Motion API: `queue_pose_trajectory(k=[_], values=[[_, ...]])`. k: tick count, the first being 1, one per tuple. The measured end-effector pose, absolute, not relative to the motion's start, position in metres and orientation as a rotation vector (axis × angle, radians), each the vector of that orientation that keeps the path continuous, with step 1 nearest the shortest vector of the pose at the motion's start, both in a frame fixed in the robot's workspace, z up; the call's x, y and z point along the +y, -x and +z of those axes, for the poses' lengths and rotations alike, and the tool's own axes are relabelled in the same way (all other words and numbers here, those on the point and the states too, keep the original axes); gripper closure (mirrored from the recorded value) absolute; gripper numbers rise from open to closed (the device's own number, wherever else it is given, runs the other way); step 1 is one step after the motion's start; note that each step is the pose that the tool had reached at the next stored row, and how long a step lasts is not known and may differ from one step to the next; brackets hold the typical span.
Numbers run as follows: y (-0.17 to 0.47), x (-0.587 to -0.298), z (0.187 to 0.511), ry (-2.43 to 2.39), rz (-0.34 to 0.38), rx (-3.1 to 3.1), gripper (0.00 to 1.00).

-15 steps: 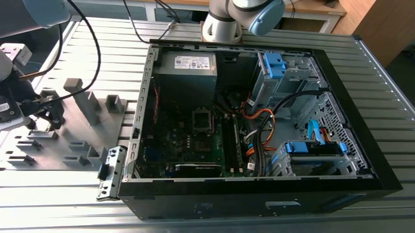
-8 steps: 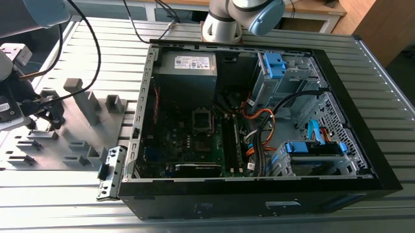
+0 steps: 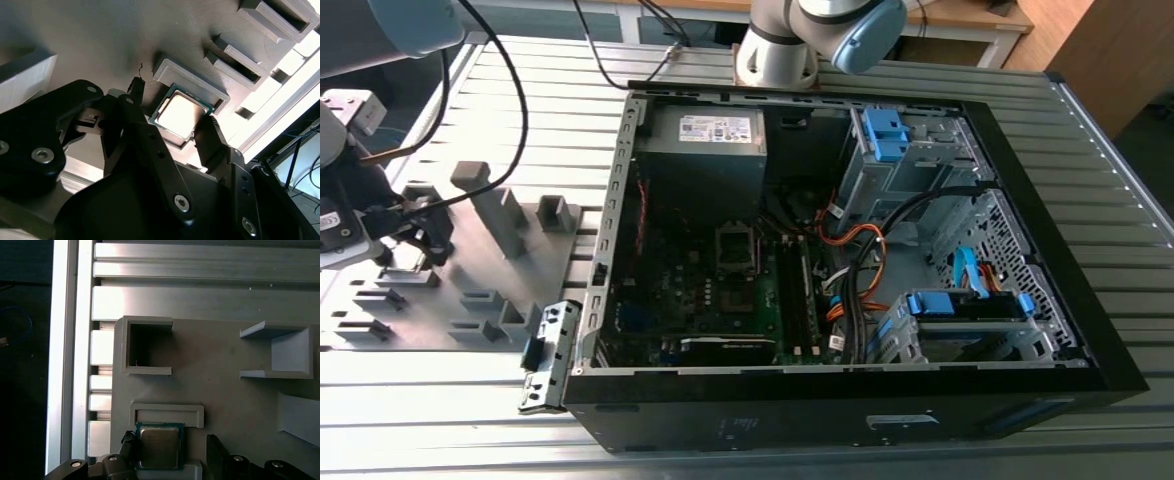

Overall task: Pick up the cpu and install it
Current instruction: 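Pick up the cpu and move it towards the insertion slot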

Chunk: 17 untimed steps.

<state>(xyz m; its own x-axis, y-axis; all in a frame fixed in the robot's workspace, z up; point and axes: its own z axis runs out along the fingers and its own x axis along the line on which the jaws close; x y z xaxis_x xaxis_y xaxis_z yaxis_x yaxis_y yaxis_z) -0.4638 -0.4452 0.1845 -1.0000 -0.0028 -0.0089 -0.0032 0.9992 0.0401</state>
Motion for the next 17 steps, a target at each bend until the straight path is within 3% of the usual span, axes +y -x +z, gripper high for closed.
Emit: queue_pose_trajectory(k=[1, 2, 17], values=[[0.4638, -0.4452, 0.1845, 0.005, 0.063, 3.132, 0.33], [0.4638, -0.4452, 0.1845, 0.005, 0.063, 3.132, 0.27], [0.4635, -0.4452, 0.1845, 0.005, 0.062, 3.132, 0.27]])
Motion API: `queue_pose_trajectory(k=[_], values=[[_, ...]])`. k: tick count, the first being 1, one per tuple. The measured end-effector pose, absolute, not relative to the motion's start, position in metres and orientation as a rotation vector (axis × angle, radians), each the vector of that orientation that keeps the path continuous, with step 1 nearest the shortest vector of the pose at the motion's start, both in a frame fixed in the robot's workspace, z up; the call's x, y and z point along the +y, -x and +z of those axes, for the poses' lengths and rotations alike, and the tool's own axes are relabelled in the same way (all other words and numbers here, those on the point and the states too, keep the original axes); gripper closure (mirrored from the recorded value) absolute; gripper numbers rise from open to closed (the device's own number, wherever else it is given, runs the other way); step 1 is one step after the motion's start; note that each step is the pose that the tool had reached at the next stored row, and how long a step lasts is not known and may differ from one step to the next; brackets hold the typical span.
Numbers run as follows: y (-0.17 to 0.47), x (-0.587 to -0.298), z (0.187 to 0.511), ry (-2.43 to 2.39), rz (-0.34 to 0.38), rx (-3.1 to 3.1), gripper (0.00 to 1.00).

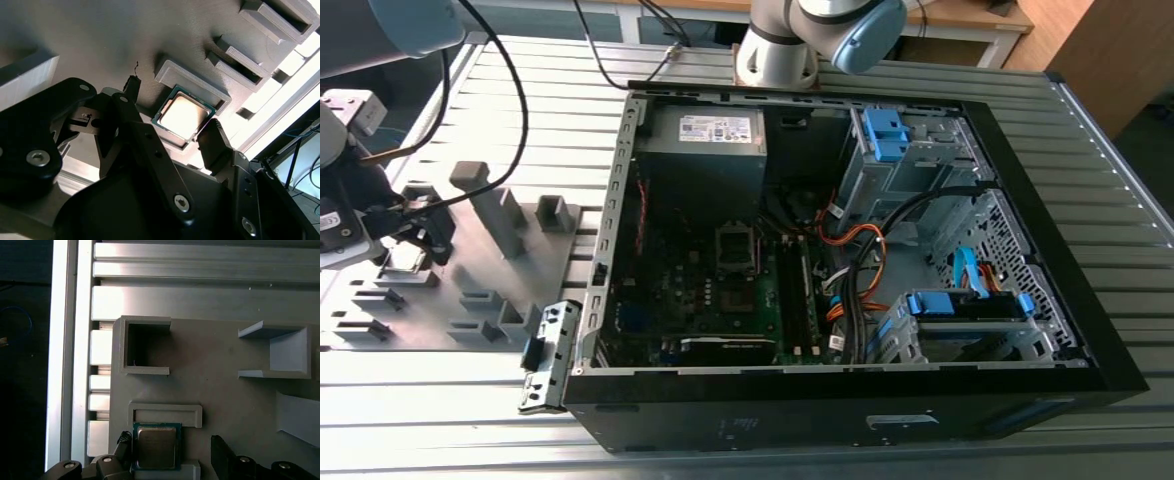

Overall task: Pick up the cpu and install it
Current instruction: 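Pick up the cpu and move it towards the insertion slot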

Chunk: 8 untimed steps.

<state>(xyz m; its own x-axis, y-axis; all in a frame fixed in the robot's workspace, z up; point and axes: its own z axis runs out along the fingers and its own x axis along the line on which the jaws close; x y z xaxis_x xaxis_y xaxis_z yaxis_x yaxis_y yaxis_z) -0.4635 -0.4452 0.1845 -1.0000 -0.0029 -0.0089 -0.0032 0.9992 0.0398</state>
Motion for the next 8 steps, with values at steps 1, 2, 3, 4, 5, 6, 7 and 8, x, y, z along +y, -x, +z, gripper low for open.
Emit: queue_pose_trajectory(k=[1, 2, 3, 4, 5, 6, 7, 8], values=[[0.4635, -0.4452, 0.1845, 0.005, 0.062, 3.132, 0.27], [0.4635, -0.4452, 0.1845, 0.005, 0.062, 3.132, 0.27], [0.4635, -0.4452, 0.1845, 0.003, 0.062, 3.132, 0.27], [0.4635, -0.4452, 0.1845, 0.001, 0.062, 3.132, 0.27], [0.4635, -0.4452, 0.1844, -0.003, 0.062, 3.132, 0.27], [0.4634, -0.4452, 0.1844, -0.009, 0.062, 3.132, 0.27], [0.4634, -0.4452, 0.1844, -0.016, 0.062, 3.132, 0.27], [0.4634, -0.4452, 0.1843, -0.024, 0.062, 3.132, 0.27]])
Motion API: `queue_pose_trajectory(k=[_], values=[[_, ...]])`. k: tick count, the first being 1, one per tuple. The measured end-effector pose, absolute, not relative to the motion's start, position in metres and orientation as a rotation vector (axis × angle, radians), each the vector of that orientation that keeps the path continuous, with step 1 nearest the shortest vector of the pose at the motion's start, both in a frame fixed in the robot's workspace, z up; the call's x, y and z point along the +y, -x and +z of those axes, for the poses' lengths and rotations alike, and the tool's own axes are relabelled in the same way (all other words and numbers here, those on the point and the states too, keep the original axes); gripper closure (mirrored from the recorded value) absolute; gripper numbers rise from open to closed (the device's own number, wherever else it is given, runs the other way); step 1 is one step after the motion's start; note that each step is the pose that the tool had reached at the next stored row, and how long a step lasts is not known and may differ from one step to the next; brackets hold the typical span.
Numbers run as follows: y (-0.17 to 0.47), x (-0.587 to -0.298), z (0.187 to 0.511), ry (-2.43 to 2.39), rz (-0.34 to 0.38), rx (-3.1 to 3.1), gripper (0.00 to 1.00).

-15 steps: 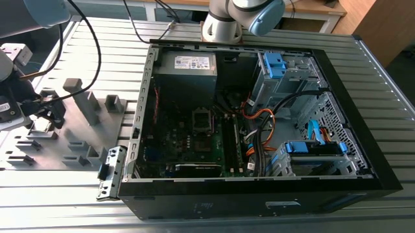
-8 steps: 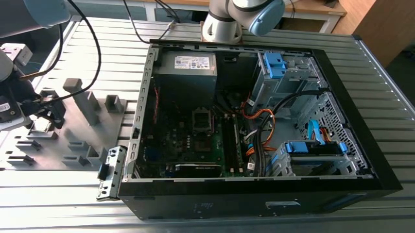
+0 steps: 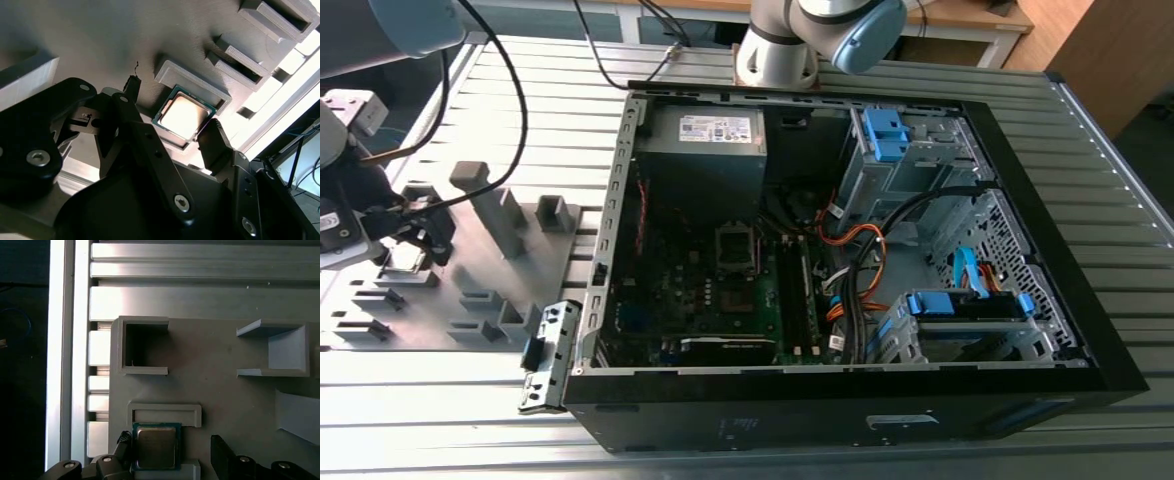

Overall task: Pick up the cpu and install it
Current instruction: 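Pick up the cpu and move it towards the insertion slot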

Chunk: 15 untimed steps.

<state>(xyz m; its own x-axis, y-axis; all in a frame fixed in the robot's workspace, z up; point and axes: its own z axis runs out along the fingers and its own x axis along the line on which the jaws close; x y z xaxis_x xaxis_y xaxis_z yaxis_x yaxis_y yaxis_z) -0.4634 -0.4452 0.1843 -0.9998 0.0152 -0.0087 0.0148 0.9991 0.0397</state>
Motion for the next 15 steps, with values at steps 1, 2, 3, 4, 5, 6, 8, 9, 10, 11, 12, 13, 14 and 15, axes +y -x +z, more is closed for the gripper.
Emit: queue_pose_trajectory(k=[1, 2, 3, 4, 5, 6, 8, 9, 10, 11, 12, 13, 14, 15], values=[[0.4634, -0.4452, 0.1842, -0.029, 0.062, 3.132, 0.27], [0.4634, -0.4452, 0.1840, -0.031, 0.062, 3.132, 0.27], [0.4634, -0.4452, 0.1838, -0.031, 0.062, 3.132, 0.27], [0.4634, -0.4452, 0.1835, -0.032, 0.062, 3.131, 0.27], [0.4634, -0.4452, 0.1832, -0.032, 0.062, 3.131, 0.27], [0.4634, -0.4452, 0.1828, -0.032, 0.062, 3.131, 0.27], [0.4634, -0.4452, 0.1821, -0.032, 0.062, 3.131, 0.27], [0.4634, -0.4452, 0.1816, -0.032, 0.062, 3.131, 0.27], [0.4634, -0.4452, 0.1811, -0.032, 0.062, 3.132, 0.27], [0.4634, -0.4452, 0.1808, -0.032, 0.062, 3.132, 0.27], [0.4634, -0.4452, 0.1806, -0.032, 0.062, 3.132, 0.27], [0.4635, -0.4452, 0.1805, -0.032, 0.062, 3.132, 0.27], [0.4634, -0.4452, 0.1804, -0.032, 0.062, 3.132, 0.27], [0.4634, -0.4452, 0.1803, -0.032, 0.062, 3.132, 0.27]])
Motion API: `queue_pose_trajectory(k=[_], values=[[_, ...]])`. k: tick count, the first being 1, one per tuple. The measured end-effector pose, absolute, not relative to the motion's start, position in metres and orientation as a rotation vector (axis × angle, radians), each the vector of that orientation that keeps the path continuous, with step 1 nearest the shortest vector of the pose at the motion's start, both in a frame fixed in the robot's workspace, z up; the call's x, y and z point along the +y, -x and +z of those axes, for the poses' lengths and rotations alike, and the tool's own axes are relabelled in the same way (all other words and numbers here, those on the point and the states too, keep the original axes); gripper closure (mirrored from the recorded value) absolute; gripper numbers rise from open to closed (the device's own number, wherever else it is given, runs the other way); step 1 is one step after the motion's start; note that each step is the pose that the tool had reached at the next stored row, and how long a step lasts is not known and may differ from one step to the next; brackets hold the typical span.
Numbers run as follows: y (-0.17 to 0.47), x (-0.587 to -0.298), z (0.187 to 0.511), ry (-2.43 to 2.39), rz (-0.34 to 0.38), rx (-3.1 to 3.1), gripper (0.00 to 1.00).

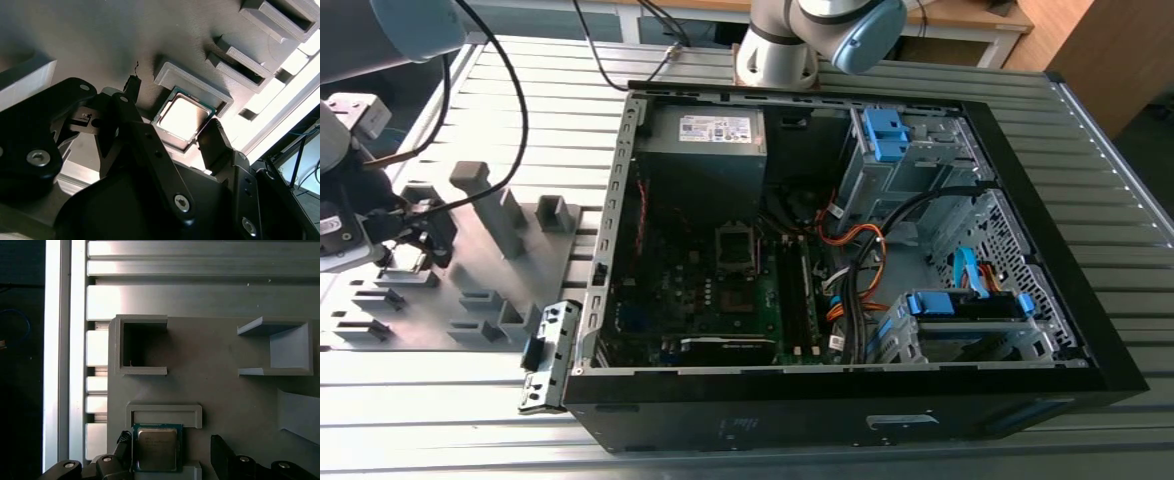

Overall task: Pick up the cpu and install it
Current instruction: 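Pick up the cpu and move it towards the insertion slot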

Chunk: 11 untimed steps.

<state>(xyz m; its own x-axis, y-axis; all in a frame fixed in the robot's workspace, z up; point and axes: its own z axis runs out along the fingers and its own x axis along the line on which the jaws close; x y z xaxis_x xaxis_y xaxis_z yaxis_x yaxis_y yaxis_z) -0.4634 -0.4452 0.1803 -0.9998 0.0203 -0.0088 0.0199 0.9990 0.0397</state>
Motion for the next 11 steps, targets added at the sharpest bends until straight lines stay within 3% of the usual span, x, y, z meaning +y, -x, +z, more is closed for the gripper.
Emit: queue_pose_trajectory(k=[10, 11], values=[[0.4636, -0.4452, 0.1803, -0.032, 0.062, 3.132, 0.29], [0.4636, -0.4452, 0.1803, -0.032, 0.062, 3.132, 0.36]])
